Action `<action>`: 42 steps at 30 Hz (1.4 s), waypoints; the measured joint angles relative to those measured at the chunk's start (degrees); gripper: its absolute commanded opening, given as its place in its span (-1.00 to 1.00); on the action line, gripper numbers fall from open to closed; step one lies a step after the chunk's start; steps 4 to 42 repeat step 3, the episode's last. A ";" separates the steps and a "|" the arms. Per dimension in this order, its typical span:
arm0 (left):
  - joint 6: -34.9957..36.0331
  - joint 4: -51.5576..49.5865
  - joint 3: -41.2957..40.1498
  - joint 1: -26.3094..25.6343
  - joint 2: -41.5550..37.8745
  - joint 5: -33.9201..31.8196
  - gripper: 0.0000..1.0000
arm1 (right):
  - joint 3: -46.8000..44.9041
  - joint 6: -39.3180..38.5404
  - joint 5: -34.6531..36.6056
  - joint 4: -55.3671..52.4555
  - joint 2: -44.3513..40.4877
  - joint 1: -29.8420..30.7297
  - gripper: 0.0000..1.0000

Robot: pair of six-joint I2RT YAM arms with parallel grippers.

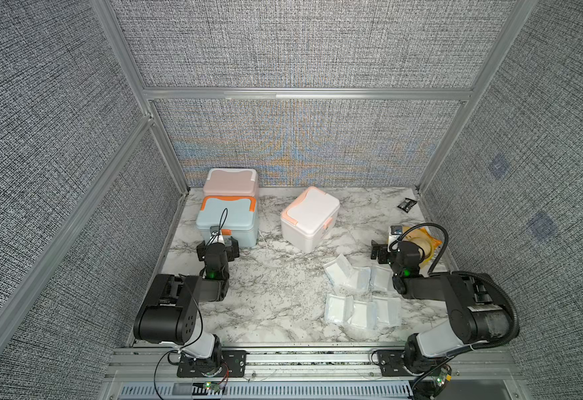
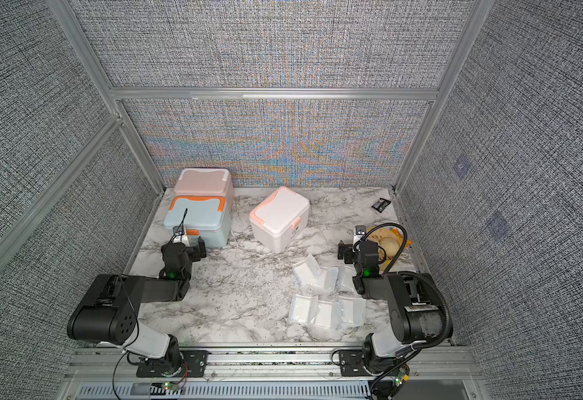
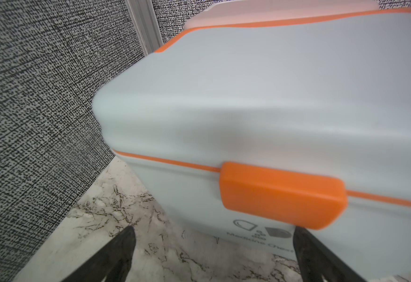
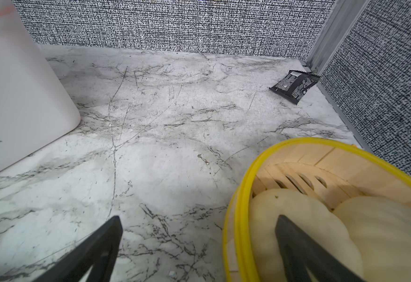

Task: Open first aid kits and take out gauze
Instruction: Reset both arms

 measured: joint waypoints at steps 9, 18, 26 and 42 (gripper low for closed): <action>0.02 0.00 0.00 -0.02 0.00 0.00 1.00 | 0.39 0.00 -0.02 -0.20 0.22 0.04 0.98; 0.02 0.00 0.00 -0.02 0.00 0.00 1.00 | 0.39 0.00 -0.02 -0.20 0.22 0.04 0.98; 0.02 0.00 0.00 -0.02 0.00 0.00 1.00 | 0.39 0.00 -0.02 -0.20 0.22 0.04 0.98; 0.02 0.00 0.00 -0.02 0.00 0.00 1.00 | 0.39 0.00 -0.02 -0.20 0.22 0.04 0.98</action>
